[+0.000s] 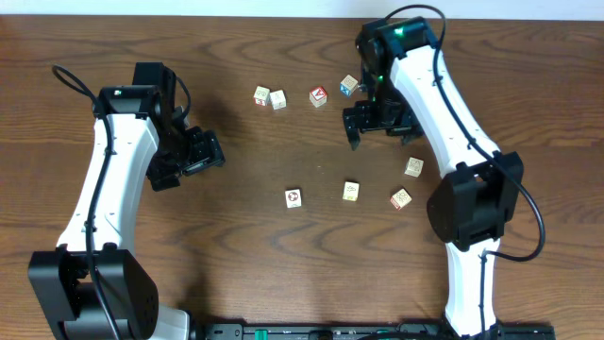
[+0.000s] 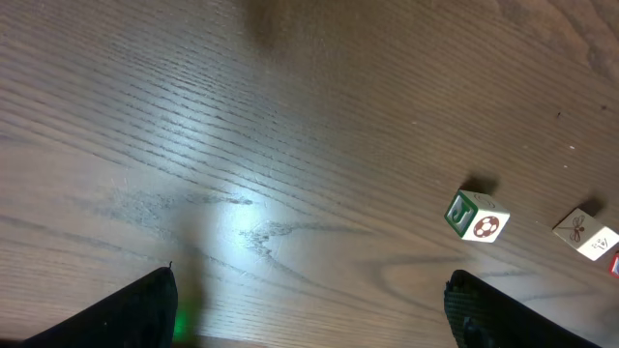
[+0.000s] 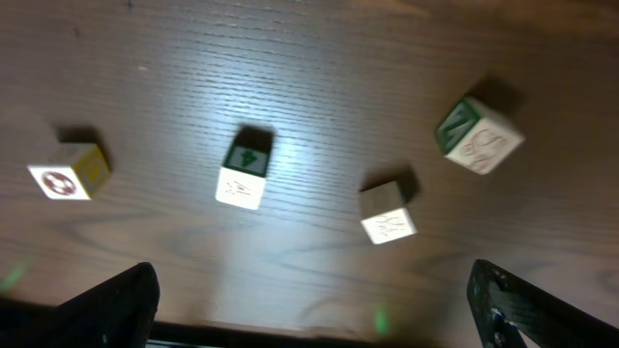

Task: Lift 4 blocks
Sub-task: 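Carry the green block toward the front and release it on the table, then move the right gripper to the cream '8' block and grasp it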

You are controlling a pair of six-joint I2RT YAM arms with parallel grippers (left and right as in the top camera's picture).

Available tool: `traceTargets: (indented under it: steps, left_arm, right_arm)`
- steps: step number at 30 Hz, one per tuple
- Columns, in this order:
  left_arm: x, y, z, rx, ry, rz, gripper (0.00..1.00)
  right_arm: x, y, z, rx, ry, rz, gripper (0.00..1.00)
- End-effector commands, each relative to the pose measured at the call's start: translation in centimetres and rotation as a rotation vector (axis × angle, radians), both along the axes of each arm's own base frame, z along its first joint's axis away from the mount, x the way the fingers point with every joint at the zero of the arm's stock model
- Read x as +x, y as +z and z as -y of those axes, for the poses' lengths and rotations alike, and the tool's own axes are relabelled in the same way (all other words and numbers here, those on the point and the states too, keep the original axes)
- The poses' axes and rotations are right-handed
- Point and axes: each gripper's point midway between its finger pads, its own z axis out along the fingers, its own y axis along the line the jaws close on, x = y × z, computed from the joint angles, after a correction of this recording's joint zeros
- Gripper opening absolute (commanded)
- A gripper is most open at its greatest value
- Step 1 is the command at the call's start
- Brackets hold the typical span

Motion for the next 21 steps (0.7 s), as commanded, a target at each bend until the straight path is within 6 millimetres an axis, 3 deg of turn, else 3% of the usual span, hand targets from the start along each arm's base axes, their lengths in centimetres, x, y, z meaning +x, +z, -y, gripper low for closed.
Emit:
traceTargets:
  steps: [1,7,14,17,21]
  left_arm:
    - [-0.2,0.0,-0.2,0.010,0.000,-0.005,0.88]
    - [-0.3,0.0,-0.2,0.009,0.000,-0.008,0.88]
    - [0.7,0.0,-0.2,0.010,0.000,0.032,0.88]
    - [0.7,0.0,-0.2,0.010,0.000,0.031,0.88]
    - [0.9,0.1,-0.2,0.010,0.000,0.039,0.88]
  right_arm:
    - [-0.2,1.1,0.9,-0.014,0.098,0.031,0.99]
    - [-4.1,0.3,2.2,-0.034,0.145,-0.071,0.99]
    - [-9.0,1.9,4.0,-0.049,0.125,-0.091,0.99]
    - [-9.5,2.0,4.3,-0.038,0.110,-0.043,0.99]
    - [-8.5,0.4,4.0,-0.010,0.112,0.068,0.99]
